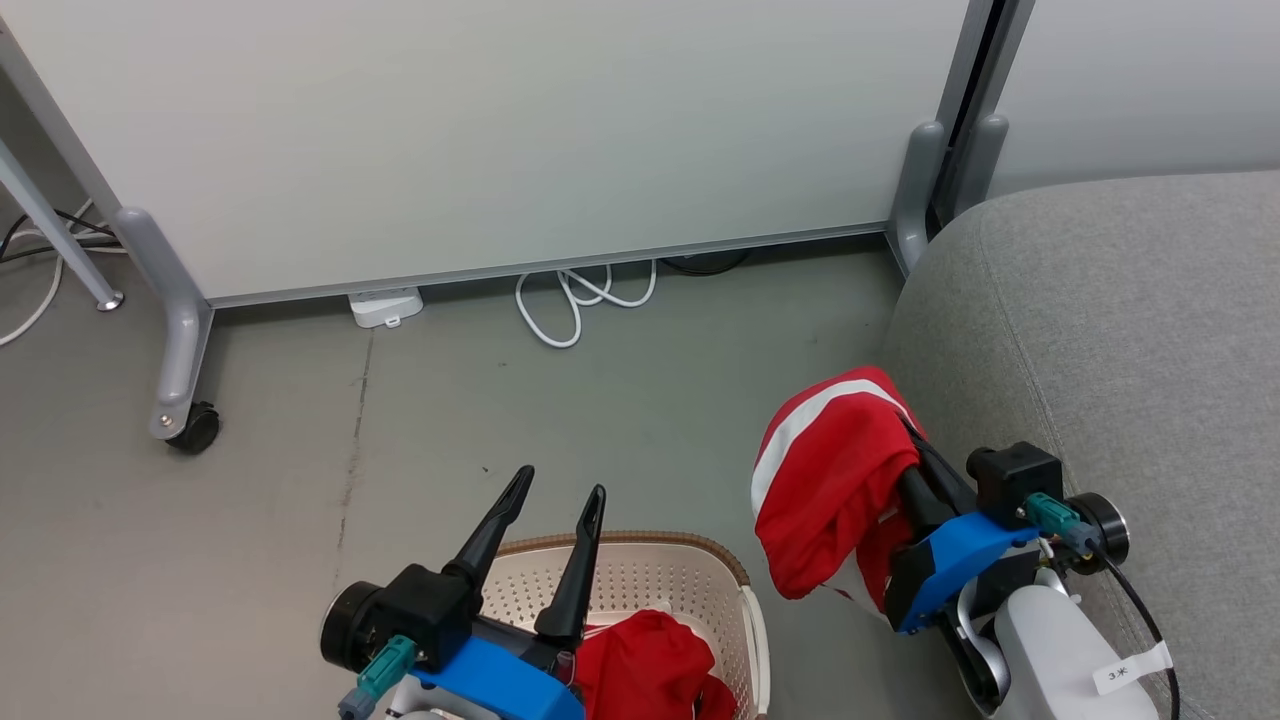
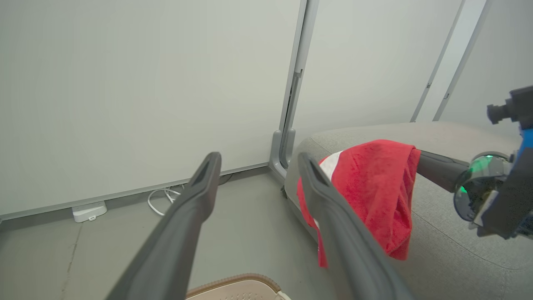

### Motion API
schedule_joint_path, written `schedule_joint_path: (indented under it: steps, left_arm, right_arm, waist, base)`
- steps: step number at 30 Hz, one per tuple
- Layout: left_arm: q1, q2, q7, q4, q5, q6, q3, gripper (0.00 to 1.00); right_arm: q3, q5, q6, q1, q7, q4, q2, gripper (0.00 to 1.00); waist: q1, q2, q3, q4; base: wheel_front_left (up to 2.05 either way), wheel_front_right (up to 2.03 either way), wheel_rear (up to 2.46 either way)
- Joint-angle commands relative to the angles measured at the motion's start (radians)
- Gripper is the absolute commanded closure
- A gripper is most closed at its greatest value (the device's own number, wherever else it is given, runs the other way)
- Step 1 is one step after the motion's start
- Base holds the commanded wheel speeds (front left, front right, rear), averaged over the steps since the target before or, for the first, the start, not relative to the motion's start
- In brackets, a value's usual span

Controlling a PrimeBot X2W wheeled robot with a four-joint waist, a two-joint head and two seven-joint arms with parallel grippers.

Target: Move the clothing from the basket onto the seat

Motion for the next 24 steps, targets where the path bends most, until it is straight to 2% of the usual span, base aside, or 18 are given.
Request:
schedule_joint_path:
  steps: [1,12,24]
  left_arm:
    - [0.011,-0.004,-0.005,0.004,0.014,-0.009,0.014,0.00]
    - [0.023,-0.044,-0.005,0.018,0.080,-0.051,0.077,0.00]
    - [0.000,-0.058,-0.005,0.020,0.110,-0.071,0.094,0.00]
  right_arm:
    - [-0.003,-0.001,0.000,0.012,-0.004,-0.006,-0.003,1.00]
    - [0.030,0.030,0.000,0.012,-0.004,-0.020,-0.003,1.00]
    - [0.056,0.042,0.000,0.000,-0.004,-0.050,-0.003,1.00]
  waist:
    - [0.0000,0.0000,-0.001,0.000]
    - [0.0000,0.0000,0.005,-0.023]
    - [0.0000,0.0000,0.024,-0.179]
  base:
    - [0.00,0.00,0.00]
    - [0.00,0.00,0.00]
    - [0.00,0.00,0.00]
